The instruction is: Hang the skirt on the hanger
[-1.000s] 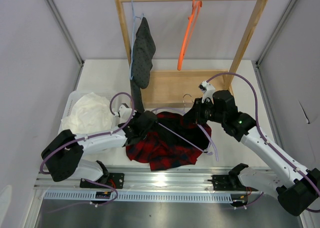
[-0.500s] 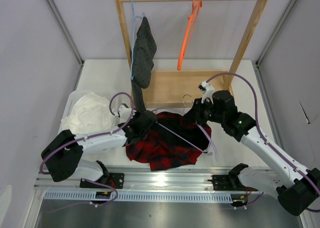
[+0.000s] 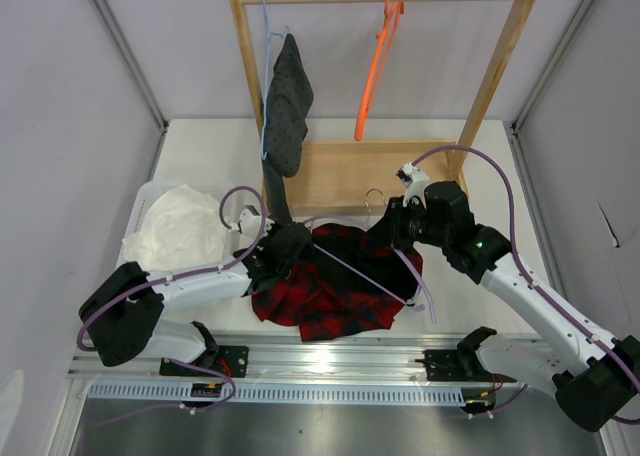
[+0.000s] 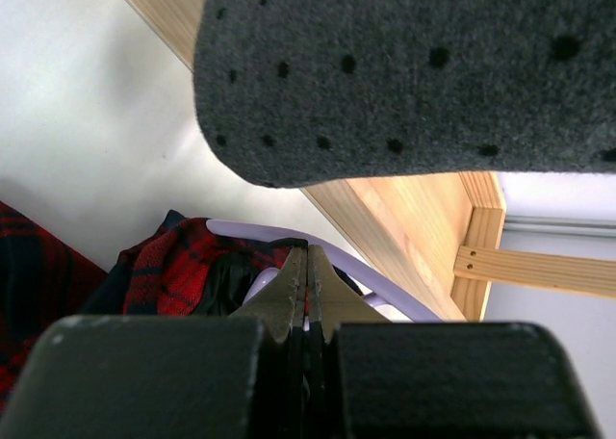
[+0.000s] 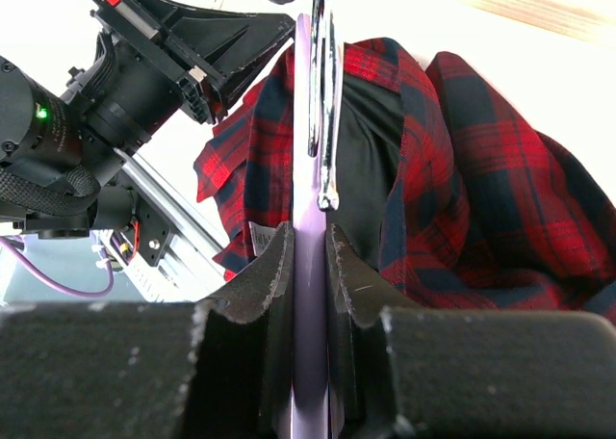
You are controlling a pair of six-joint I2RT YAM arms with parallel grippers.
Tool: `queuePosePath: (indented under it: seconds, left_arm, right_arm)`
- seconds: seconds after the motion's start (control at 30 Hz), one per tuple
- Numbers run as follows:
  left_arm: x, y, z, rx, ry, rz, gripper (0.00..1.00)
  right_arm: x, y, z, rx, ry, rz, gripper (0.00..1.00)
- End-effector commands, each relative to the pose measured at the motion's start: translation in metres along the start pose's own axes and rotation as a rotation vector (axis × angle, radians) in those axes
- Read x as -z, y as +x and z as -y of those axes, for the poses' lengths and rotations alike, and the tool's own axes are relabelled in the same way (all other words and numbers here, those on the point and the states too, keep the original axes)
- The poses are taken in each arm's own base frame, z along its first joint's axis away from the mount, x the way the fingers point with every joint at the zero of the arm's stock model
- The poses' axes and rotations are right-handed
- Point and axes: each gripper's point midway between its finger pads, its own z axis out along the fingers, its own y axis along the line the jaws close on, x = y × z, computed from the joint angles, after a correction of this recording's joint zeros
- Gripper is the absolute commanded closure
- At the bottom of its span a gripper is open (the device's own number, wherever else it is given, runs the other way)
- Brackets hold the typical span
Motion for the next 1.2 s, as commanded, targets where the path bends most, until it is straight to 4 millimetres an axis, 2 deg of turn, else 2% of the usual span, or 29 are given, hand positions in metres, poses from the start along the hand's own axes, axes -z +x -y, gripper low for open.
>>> queuePosePath:
  seconds: [0.0, 0.23, 0.6, 0.9, 1.03, 1.17]
  left_arm:
    - [0.007, -0.008, 0.019, 0.034, 0.062, 0.011, 1.00]
    - [0.011, -0.015, 0.003, 0.012, 0.028, 0.032, 1.00]
    - [0.012, -0.017, 0.001, 0.009, 0.028, 0.032, 1.00]
    - [0.012, -0.018, 0.013, 0.005, 0.051, 0.038, 1.00]
    - [0.013, -0.019, 0.021, -0.009, 0.071, 0.042, 1.00]
    - [0.015, -0.022, 0.030, -0.013, 0.092, 0.047, 0.95]
  right_arm:
    - [-0.003, -0.005, -0.004, 0.002, -0.015, 0.027, 1.00]
    - [0.000, -0.023, -0.003, -0.014, -0.007, 0.092, 1.00]
    - [0.015, -0.047, -0.008, -0.021, -0.024, 0.218, 1.00]
    - [0.024, -0.052, -0.016, -0.008, -0.057, 0.250, 1.00]
    - [0.040, -0.054, -0.026, 0.010, -0.088, 0.286, 1.00]
    - [0.055, -0.055, -0.032, 0.020, -0.111, 0.322, 1.00]
